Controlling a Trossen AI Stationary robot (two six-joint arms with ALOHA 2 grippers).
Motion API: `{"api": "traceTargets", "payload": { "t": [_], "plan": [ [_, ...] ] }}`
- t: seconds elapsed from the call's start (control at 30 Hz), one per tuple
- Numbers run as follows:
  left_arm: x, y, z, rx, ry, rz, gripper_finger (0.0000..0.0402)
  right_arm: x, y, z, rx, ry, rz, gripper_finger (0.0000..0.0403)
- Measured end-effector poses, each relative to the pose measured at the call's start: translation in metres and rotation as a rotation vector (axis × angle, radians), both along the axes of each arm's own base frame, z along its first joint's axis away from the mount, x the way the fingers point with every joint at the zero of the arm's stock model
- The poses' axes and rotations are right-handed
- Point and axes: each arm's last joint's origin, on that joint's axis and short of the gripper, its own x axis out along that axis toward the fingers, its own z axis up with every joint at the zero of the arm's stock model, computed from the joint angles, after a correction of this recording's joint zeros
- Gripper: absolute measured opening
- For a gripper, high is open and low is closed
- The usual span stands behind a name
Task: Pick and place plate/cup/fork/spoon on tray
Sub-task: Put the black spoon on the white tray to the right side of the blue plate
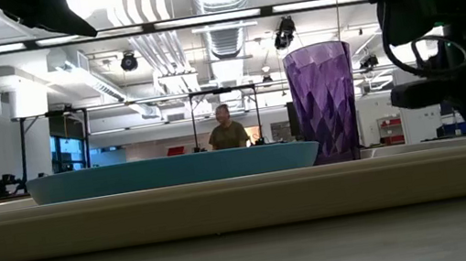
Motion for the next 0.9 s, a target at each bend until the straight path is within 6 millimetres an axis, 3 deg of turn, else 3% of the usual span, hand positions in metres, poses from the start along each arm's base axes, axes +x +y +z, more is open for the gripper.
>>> {"api": "traceTargets", "payload": {
  "t": [0.33, 0.53, 0.73, 0.9],
  "plan": [
    [0.0, 0.0, 0.0, -0.001, -0.002, 0.0, 0.0059, -0.017, -0.004, 0.036, -0.019, -0.058, 0.013, 0.0009],
    [0.0, 0.0, 0.0, -0.001, -0.002, 0.0, 0.0059, -0.02, -0.006, 0.059, -0.02, -0.186, 0.024, 0.0009],
    [0.0, 0.0, 0.0, -0.001, -0.002, 0.0, 0.0059, -0.013, -0.003, 0.081, 0.02, -0.281, 0.038, 0.0009],
    [0.0, 0.0, 0.0, -0.001, -0.002, 0.0, 0.0059, 0.005, 0.004, 0.089, 0.114, -0.331, 0.091, 0.0009]
  ]
}}
